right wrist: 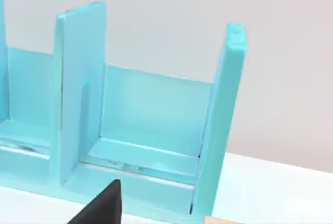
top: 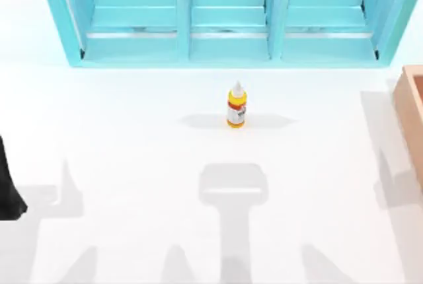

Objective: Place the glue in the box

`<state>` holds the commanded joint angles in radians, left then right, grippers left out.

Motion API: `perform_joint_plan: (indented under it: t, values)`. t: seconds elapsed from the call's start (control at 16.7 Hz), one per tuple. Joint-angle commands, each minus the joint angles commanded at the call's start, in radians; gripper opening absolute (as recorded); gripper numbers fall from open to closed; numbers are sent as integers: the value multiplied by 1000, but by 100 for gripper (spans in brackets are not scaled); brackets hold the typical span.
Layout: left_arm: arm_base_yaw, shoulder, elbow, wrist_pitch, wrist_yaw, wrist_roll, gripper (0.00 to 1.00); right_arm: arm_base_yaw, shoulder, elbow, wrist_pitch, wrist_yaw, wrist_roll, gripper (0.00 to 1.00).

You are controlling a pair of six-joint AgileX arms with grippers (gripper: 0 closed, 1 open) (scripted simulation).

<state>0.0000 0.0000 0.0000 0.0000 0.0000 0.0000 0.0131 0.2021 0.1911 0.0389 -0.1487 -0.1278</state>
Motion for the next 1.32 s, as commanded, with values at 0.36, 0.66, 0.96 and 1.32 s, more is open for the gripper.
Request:
perform_joint_plan:
  t: [0.36,0.66,0.96,1.32]
  values:
    - [0,0,0,0,0,0,100,25,518,359,-15,-307,-275,100]
    - [0,0,0,0,0,0,100,54,1083,691,-88,-598,-528,100]
    - [0,0,0,0,0,0,100,83,1634,998,-187,-852,-762,100]
    - [0,0,0,0,0,0,100,105,2064,1224,-279,-1037,-959,100]
